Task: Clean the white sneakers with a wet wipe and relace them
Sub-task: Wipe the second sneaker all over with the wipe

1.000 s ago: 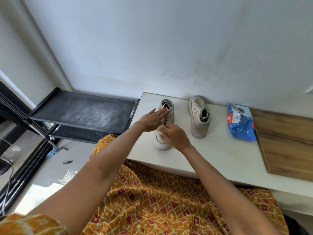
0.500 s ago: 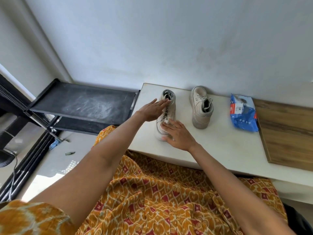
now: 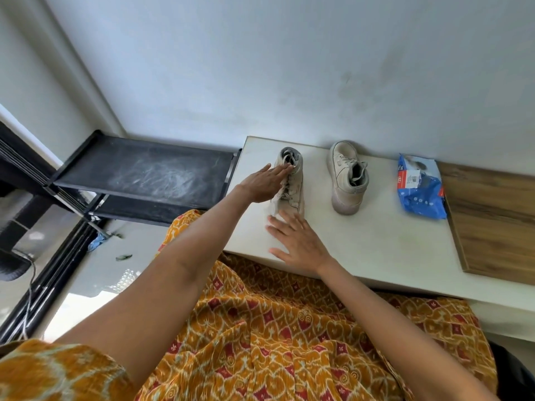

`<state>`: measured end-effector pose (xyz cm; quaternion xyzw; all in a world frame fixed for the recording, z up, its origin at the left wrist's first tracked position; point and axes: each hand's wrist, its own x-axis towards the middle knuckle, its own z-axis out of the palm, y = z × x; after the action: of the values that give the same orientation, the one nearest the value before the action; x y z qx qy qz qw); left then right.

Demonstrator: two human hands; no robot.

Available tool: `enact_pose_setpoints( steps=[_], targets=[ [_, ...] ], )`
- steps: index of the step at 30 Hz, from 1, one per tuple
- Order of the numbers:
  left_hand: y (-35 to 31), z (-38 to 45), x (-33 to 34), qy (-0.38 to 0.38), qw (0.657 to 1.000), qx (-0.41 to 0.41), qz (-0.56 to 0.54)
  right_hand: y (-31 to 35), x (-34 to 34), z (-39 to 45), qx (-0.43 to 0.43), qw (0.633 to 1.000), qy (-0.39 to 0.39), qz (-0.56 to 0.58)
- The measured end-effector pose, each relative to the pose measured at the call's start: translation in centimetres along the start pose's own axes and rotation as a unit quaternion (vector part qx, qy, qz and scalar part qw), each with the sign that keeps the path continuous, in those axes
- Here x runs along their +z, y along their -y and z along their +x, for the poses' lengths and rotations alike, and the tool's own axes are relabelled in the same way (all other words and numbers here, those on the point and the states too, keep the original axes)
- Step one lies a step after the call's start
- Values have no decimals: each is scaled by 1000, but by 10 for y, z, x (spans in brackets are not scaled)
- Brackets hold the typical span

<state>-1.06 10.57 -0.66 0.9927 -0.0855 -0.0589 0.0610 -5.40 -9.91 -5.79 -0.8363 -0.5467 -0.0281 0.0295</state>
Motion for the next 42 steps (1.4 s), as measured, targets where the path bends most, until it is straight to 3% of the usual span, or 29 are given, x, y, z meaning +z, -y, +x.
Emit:
enact_pose_setpoints(
  steps=[4, 9, 12, 17, 22, 26, 33, 37, 42],
  targets=[
    [0, -1, 0, -4, 1000, 4, -13, -11, 8, -26, -31, 999, -13, -14],
    [-2, 0, -1, -9, 1000, 3, -26, -25, -3, -16, 62, 996, -11, 67],
    [-1, -1, -2, -7, 1000, -1, -16, -6, -4, -4, 51, 993, -29, 103],
    [0, 0, 0, -5, 1000, 5, -15, -14, 8, -31, -3, 1000, -19, 22],
    [0, 0, -2, -5, 1000, 0, -21, -36, -3, -27, 59, 997, 8, 44],
    [-2, 0, -3, -4, 1000, -4, -16, -2, -1, -10, -3, 998, -1, 58],
    [-4, 0, -3, -8, 1000, -4, -28, -11, -5, -2, -123, 986, 20, -109],
    [-3, -1, -5, 6, 999, -5, -48, -7, -1, 7, -149, 978, 44, -142],
    [-5, -1, -3, 5, 998, -6, -69, -32, 4, -35, -153, 976, 20, -155]
  ],
)
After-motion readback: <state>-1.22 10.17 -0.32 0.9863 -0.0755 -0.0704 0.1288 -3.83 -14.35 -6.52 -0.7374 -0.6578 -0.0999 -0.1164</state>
